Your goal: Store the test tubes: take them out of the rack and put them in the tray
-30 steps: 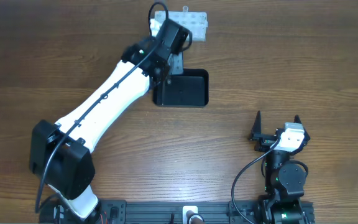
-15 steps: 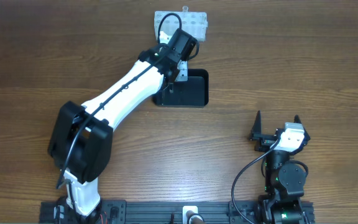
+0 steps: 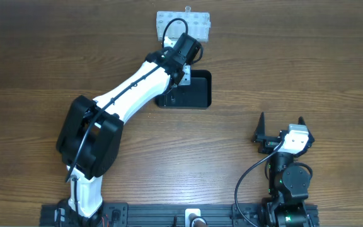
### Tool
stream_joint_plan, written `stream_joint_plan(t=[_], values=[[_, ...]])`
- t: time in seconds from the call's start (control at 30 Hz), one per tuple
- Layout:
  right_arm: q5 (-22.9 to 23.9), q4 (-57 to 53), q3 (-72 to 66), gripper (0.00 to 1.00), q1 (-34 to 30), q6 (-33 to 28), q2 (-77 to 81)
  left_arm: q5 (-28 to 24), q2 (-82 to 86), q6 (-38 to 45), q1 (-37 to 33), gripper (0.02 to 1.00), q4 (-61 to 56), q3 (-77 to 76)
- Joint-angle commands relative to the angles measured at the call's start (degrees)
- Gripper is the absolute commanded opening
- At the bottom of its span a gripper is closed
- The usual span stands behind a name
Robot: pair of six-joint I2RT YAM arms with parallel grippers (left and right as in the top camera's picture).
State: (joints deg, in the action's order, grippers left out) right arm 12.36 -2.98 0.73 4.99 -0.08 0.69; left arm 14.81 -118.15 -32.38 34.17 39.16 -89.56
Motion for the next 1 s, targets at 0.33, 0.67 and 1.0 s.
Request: stream_joint_plan(t=[0.33, 0.67, 1.0], values=[[-0.3, 0.0, -0.4, 0.991, 0.3, -0.2, -0.4, 2.3, -1.3, 0.7, 0.1, 0.321, -0.7, 0.3], [-0.3, 0.0, -0.4, 0.991, 0.3, -0.2, -0.4, 9.3, 25.3, 8.6, -1.1, 0.676, -3.7, 1.0], [-0.3, 0.0, -0.4, 0.991, 0.3, -0.2, -0.4, 1.5, 55.0, 18.9, -12.1, 0.998, -22.9, 24.5]])
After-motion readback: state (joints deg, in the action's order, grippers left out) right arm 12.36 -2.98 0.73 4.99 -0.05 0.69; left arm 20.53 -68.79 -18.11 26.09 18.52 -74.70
